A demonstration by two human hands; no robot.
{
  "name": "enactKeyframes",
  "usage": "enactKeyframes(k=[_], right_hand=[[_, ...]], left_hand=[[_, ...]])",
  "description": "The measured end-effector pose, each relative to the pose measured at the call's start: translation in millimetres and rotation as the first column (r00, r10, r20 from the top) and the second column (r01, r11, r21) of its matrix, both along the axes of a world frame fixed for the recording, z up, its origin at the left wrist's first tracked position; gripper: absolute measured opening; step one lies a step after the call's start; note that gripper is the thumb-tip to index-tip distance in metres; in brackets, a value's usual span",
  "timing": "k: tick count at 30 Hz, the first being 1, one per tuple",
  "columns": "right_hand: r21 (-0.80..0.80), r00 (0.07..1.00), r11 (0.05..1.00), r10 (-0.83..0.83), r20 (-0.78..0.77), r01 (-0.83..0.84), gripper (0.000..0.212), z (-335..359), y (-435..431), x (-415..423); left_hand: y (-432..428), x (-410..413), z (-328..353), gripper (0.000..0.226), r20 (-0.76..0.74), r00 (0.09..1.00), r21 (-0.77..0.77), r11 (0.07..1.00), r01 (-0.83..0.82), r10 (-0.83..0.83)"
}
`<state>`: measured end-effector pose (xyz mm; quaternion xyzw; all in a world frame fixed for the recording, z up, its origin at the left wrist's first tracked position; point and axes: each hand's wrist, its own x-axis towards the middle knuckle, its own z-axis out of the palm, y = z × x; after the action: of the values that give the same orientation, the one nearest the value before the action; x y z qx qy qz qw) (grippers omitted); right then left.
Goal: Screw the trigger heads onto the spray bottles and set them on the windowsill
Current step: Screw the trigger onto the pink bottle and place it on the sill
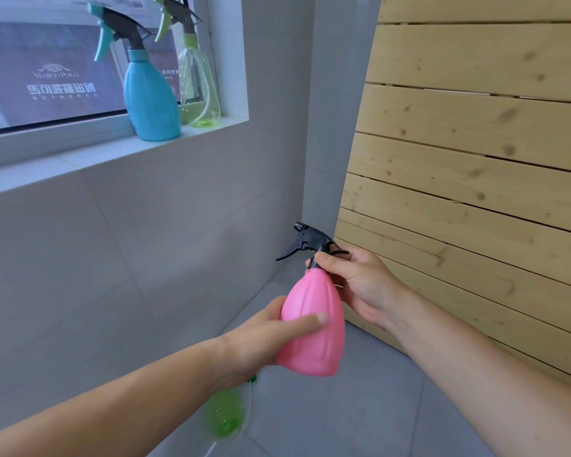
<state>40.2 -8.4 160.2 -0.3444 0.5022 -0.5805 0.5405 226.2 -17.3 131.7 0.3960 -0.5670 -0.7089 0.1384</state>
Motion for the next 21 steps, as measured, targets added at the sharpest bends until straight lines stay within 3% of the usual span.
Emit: enactKeyframes(k=[3, 8, 13, 19, 21], right_hand=[[-0.005, 1.0, 1.0, 0.004, 0.026, -0.003, 0.004, 2.1, 1.6, 1.3], [-0.054, 0.999, 0.998, -0.024, 0.025, 0.025, 0.004, 2.8, 2.0, 3.7], [-0.073, 0.994, 0.997, -0.006, 0.112, 0.014, 0.004, 3.8, 0.8, 3.6], [-0.072, 0.988, 0.997, -0.018, 0.151, 0.029, 0.007, 3.1, -0.8, 3.3], [-0.064, 0.984, 0.997, -0.02, 0.177, 0.032, 0.006, 4.7, -1.6, 4.4]], left_hand=[[-2.0, 2.7, 0.3, 0.078, -0.041, 0.999, 0.048, 0.999, 0.007, -0.005], [3.9, 0.0, 7.1, 0.089, 0.092, 0.994, -0.218, 0.975, -0.039, 0.061], [0.8, 0.8, 0.3, 0.079, -0.068, 0.998, 0.035, 0.999, -0.009, 0.012], [1.9, -0.5, 5.9, 0.093, 0.066, 0.996, -0.227, 0.973, -0.05, 0.067], [1.9, -0.8, 5.5, 0.09, 0.069, 0.997, -0.162, 0.987, -0.019, 0.031]])
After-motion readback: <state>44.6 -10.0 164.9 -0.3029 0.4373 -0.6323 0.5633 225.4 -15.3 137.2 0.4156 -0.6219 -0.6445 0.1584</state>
